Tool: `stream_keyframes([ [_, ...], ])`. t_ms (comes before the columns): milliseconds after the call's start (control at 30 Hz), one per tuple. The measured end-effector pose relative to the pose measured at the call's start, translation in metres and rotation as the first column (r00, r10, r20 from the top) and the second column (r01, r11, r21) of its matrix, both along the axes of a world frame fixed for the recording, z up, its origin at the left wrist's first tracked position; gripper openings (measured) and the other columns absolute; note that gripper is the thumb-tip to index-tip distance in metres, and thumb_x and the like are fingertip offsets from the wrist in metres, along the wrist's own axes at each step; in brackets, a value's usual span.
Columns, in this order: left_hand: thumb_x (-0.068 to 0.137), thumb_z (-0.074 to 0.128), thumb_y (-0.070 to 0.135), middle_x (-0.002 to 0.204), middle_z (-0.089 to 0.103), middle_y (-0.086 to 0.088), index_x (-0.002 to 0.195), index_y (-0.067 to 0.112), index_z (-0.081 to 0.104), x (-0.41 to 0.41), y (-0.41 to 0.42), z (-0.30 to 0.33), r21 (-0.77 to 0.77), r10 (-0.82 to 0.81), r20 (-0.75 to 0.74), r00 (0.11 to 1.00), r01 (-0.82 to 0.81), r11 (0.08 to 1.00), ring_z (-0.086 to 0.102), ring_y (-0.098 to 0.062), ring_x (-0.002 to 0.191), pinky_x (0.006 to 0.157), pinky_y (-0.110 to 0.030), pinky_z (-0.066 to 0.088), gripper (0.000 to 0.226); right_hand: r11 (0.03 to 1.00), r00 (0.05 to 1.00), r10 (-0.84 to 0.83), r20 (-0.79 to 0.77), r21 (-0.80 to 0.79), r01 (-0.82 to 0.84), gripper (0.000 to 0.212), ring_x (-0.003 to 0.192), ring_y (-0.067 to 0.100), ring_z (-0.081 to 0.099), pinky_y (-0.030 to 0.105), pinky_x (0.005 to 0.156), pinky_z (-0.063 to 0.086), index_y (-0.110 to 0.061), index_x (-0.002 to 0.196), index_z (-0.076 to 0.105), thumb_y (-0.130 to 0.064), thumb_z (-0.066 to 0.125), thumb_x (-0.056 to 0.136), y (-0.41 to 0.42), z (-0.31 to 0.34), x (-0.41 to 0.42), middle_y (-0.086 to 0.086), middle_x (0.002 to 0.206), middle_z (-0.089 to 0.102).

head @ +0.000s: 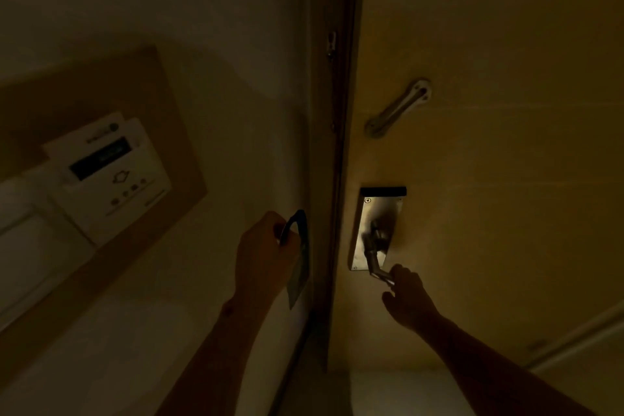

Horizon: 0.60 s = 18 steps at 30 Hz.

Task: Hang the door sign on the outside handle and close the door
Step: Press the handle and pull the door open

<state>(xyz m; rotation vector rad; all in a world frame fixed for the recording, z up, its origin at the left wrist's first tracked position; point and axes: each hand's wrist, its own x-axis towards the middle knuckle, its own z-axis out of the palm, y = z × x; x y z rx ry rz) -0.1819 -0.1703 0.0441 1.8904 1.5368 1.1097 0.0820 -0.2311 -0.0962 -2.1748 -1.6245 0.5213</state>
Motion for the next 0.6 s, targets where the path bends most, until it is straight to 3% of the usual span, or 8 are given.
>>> stream_keyframes([
  [133,0.088,0.062,0.022,0.063,0.059,0.001,0.077,0.016,0.057,-0.013,-0.021,-0.015,-0.028,-0.048,0.077,0.996,0.05,0.998,0.05,-0.008,0.047,0.043,-0.02,0.036,0.014,0.997,0.998,-0.065,-0.005,0.052,0.065,0.014,0.089,0.014,0.047,0.015,0.066,0.035,-0.021,0.094,0.048,-0.019,0.061,0.09,-0.054,-0.005,-0.011,-0.004,0.092,0.048],
  [267,0.089,0.063,0.029,0.063,0.06,0.0,0.072,0.021,0.055,-0.016,-0.045,-0.03,-0.061,-0.069,0.114,0.991,0.076,0.995,0.054,-0.008,0.047,0.041,-0.021,0.043,0.021,0.992,0.992,-0.125,0.003,0.002,0.125,0.012,0.087,0.015,0.049,0.021,0.073,0.038,-0.019,0.087,0.05,-0.021,0.062,0.09,-0.109,-0.004,-0.017,0.0,0.089,0.052],
  [400,0.091,0.06,0.038,0.062,0.059,-0.004,0.071,0.021,0.054,-0.006,-0.074,-0.037,-0.095,-0.145,0.13,0.981,0.157,0.983,0.059,-0.018,0.052,0.047,-0.039,0.052,0.027,0.972,0.972,-0.23,0.041,-0.03,0.231,0.016,0.074,0.011,0.045,0.015,0.061,0.031,-0.023,0.083,0.049,-0.015,0.064,0.086,-0.165,-0.005,-0.02,-0.001,0.089,0.048],
  [500,0.093,0.058,0.033,0.062,0.059,-0.005,0.07,0.019,0.054,0.006,-0.098,-0.035,-0.069,-0.22,0.086,0.972,0.226,0.972,0.059,-0.019,0.055,0.051,-0.042,0.052,0.027,0.96,0.962,-0.267,0.057,-0.067,0.271,0.017,0.07,0.004,0.047,0.012,0.058,0.032,-0.025,0.084,0.051,-0.017,0.066,0.085,-0.211,-0.007,-0.017,-0.003,0.089,0.049],
  [600,0.092,0.056,0.029,0.059,0.056,-0.004,0.071,0.019,0.054,0.018,-0.129,-0.038,-0.003,-0.321,0.025,0.947,0.321,0.947,0.056,-0.018,0.051,0.048,-0.039,0.048,0.023,0.94,0.942,-0.334,-0.009,-0.07,0.333,0.015,0.071,0.008,0.053,0.017,0.061,0.038,-0.024,0.082,0.054,-0.02,0.069,0.085,-0.257,-0.008,-0.015,-0.001,0.089,0.052],
])
